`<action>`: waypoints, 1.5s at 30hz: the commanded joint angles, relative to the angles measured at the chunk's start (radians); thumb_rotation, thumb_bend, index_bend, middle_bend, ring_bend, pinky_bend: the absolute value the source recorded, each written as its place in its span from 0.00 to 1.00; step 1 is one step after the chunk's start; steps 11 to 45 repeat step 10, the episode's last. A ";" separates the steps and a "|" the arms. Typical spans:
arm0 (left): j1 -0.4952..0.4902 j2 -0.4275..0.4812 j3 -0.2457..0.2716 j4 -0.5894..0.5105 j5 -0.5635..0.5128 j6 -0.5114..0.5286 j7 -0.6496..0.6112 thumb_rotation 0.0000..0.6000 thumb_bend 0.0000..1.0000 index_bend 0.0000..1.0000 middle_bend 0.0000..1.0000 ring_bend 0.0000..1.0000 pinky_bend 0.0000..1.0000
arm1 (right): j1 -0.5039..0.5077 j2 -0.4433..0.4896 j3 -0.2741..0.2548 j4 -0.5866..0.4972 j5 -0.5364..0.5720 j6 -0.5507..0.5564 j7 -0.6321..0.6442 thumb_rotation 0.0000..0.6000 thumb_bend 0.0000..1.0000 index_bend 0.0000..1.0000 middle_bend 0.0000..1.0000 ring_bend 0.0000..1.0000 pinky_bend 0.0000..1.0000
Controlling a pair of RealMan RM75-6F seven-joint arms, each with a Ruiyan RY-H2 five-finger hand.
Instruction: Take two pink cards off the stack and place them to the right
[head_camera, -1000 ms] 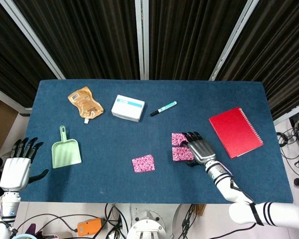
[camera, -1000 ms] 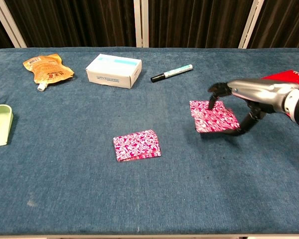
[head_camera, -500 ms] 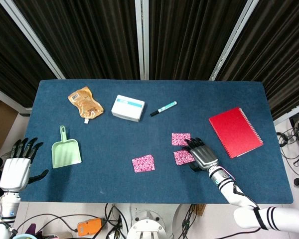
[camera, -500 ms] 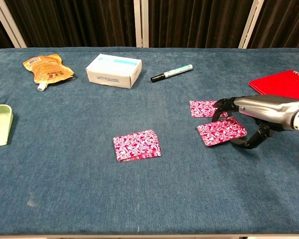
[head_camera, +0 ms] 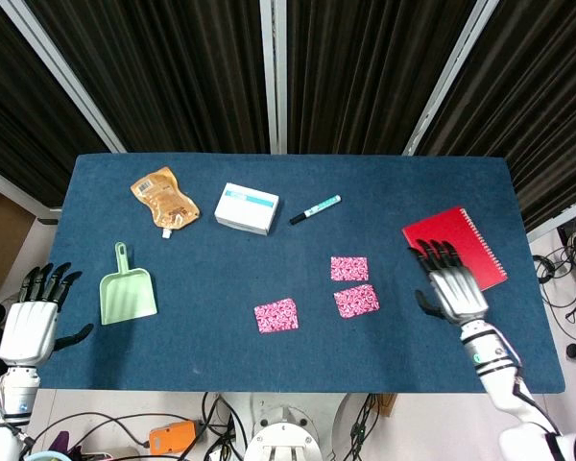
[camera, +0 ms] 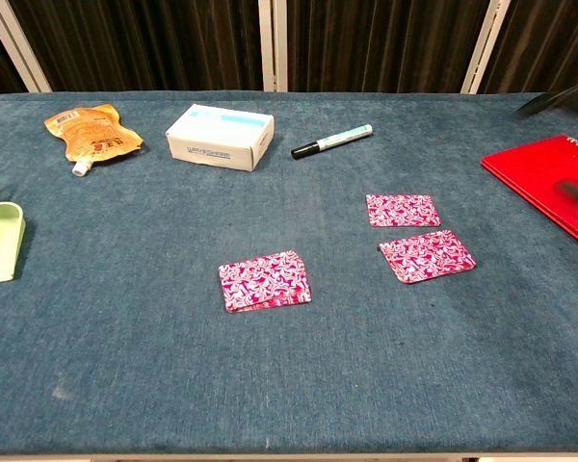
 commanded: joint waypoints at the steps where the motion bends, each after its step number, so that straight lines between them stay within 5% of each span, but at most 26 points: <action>1: 0.000 -0.005 0.001 0.002 -0.003 -0.002 -0.003 1.00 0.08 0.17 0.09 0.00 0.00 | -0.104 0.090 -0.006 -0.003 -0.066 0.104 0.129 1.00 0.52 0.15 0.11 0.00 0.00; 10: 0.016 -0.014 0.005 0.006 -0.017 0.008 -0.012 1.00 0.08 0.17 0.09 0.00 0.00 | -0.294 0.086 -0.048 0.111 -0.173 0.287 0.355 1.00 0.49 0.15 0.11 0.00 0.00; 45: 0.016 -0.014 0.005 0.006 -0.017 0.008 -0.012 1.00 0.08 0.17 0.09 0.00 0.00 | -0.294 0.086 -0.048 0.111 -0.173 0.287 0.355 1.00 0.49 0.15 0.11 0.00 0.00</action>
